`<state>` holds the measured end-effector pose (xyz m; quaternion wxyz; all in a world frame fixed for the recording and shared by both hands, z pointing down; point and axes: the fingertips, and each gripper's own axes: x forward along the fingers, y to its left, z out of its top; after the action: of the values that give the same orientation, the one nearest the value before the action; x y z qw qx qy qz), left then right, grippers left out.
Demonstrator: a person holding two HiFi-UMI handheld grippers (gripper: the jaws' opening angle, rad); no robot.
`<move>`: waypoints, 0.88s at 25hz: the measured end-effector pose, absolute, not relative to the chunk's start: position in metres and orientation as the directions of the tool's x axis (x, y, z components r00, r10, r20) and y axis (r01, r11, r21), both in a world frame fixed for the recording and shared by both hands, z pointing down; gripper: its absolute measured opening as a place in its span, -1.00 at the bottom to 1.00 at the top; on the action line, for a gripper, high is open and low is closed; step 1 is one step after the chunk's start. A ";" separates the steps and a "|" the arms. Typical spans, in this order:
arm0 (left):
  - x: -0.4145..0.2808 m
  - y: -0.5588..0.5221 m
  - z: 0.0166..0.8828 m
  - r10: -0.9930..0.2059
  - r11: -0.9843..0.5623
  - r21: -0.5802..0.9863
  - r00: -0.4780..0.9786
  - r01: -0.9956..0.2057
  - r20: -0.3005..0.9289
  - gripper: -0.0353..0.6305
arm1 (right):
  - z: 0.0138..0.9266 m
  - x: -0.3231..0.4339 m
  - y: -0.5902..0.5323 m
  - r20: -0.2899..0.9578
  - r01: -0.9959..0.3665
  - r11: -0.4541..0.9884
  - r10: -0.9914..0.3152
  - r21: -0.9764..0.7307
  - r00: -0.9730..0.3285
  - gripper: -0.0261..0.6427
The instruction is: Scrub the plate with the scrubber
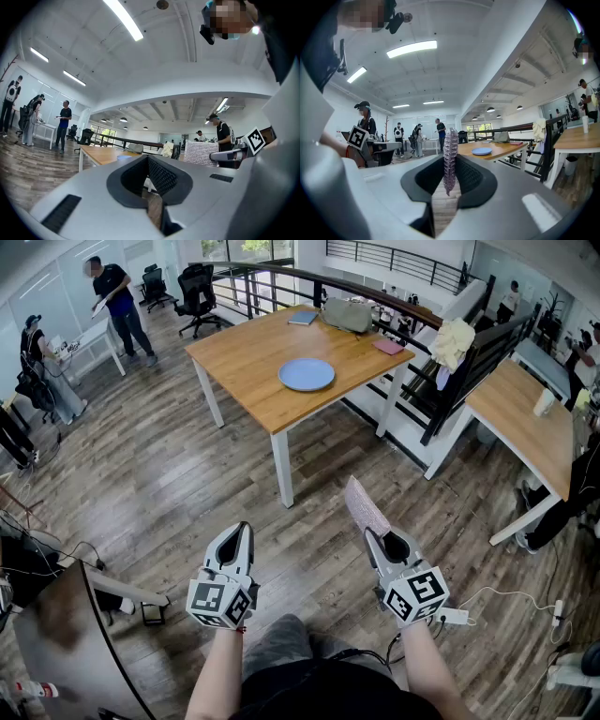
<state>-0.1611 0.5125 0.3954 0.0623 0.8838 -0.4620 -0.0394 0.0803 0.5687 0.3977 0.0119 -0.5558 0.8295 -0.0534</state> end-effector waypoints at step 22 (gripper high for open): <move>-0.128 0.394 0.443 -0.793 -0.584 0.210 0.606 -0.784 0.059 -0.91 | 0.424 0.121 0.469 0.085 -0.954 0.277 -0.954 -0.119 -0.288 -0.68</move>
<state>-0.1284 0.3941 0.4427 0.1075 0.8897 -0.4432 -0.0206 0.1211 0.4690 0.4241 0.0013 -0.5968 0.7991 -0.0733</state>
